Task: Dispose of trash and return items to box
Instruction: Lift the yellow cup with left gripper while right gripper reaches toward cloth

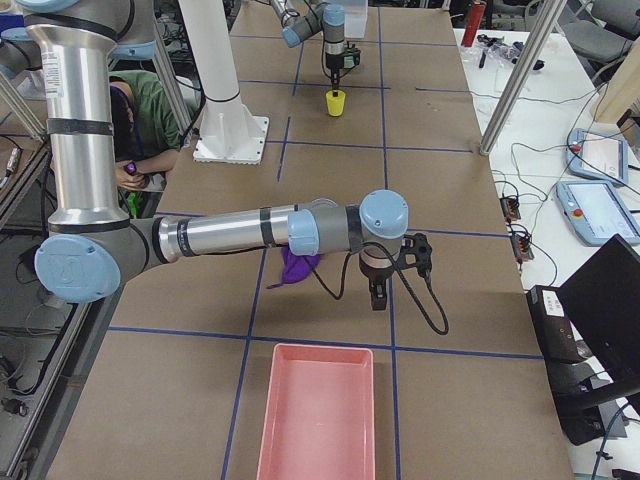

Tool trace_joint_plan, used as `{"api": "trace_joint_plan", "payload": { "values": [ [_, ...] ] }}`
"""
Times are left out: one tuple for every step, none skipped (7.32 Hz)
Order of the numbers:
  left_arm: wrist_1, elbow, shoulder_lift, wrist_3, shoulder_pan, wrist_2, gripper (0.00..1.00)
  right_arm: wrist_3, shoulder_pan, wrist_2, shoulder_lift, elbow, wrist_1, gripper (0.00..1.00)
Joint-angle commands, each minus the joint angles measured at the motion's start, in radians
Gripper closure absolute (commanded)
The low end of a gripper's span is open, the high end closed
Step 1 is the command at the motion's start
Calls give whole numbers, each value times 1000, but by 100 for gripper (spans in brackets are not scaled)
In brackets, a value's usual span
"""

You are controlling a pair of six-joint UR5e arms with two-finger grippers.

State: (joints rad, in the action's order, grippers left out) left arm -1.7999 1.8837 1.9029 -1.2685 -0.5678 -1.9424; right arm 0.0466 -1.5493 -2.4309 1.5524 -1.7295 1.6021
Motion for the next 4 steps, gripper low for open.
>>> {"api": "trace_joint_plan", "payload": {
  "values": [
    [34,69,5,7,-79,-7,100,79,9,-32,-2,-21,-2,0],
    [132,102,31,12,-151,-16,100,129,29,-49,1,-48,-4,0],
    [219,126,74,44,-176,-26,100,235,94,-36,5,-108,-4,0],
    [291,155,87,131,-207,-27,100,386,192,30,5,-178,-4,0]
  ]
}}
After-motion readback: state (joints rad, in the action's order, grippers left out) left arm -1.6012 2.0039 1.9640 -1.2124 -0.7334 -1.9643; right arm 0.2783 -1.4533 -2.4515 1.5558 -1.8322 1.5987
